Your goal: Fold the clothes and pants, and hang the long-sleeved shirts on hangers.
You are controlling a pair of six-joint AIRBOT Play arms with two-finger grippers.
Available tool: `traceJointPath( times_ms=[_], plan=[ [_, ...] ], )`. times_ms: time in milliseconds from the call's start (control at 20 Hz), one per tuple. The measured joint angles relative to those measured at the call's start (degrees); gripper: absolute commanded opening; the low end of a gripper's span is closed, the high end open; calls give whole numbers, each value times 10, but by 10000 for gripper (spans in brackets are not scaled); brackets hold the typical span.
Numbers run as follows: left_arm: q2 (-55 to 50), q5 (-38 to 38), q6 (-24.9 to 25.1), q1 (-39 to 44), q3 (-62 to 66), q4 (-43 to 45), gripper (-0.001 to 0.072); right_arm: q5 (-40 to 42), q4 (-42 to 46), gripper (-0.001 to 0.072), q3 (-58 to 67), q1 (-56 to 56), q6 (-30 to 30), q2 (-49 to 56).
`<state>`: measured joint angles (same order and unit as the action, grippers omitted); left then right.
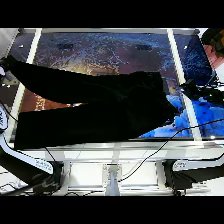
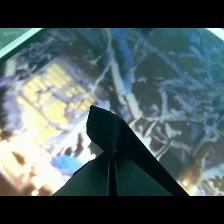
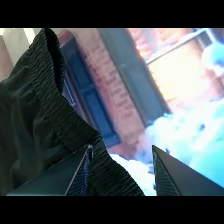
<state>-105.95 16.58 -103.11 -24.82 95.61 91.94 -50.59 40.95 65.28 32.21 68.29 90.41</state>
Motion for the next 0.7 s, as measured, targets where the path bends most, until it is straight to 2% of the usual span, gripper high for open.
traceJointPath(
  times_ms=[550, 700],
  plan=[
    [-52, -200, 0, 61, 0, 0, 11, 17, 0, 449, 0, 0, 0, 0],
    [-57, -227, 0, 66, 0, 0, 12, 37, -1, 473, 0, -2, 0, 0]
  ],
)
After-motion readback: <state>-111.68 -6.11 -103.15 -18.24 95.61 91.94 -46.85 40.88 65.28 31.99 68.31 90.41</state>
